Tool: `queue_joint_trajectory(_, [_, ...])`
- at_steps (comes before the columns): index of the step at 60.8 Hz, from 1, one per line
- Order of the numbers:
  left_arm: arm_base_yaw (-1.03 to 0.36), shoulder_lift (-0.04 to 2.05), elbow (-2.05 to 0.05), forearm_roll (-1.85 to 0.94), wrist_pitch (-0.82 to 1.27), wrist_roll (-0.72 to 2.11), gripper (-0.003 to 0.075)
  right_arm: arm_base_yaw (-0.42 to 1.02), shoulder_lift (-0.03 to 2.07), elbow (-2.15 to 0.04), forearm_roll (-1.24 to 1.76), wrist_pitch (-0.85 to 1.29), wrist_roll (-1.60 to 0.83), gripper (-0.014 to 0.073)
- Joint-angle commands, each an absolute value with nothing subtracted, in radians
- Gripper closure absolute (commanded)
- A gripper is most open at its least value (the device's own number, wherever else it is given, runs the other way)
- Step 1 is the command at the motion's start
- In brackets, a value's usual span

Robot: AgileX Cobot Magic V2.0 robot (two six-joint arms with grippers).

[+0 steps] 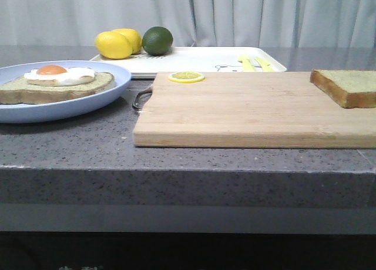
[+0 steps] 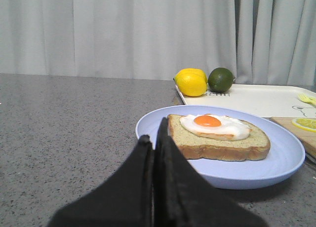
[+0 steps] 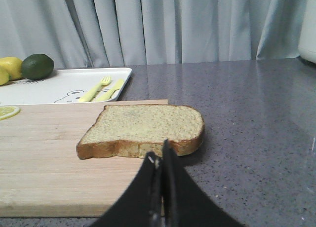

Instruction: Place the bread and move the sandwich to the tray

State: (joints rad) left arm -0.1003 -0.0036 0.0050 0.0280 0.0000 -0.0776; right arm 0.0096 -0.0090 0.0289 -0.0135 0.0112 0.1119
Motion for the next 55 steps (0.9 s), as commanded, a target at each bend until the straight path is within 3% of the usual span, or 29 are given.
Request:
queue_joint_trajectory(1, [-0.100, -0.026, 0.005, 0.027, -0.085, -0.079, 0.0741, 0.005, -0.028, 0.024, -0.024, -0.070, 0.104, 0.0662])
queue_joint_trajectory(44, [-0.100, -0.026, -0.001, 0.027, -0.113, -0.079, 0.0741, 0.005, -0.028, 0.017, -0.024, -0.176, 0.104, 0.0662])
queue_joint_trajectory(55, [-0.100, -0.026, -0.109, -0.016, -0.102, -0.079, 0.0741, 0.005, -0.026, -0.113, -0.024, -0.056, 0.104, 0.0662])
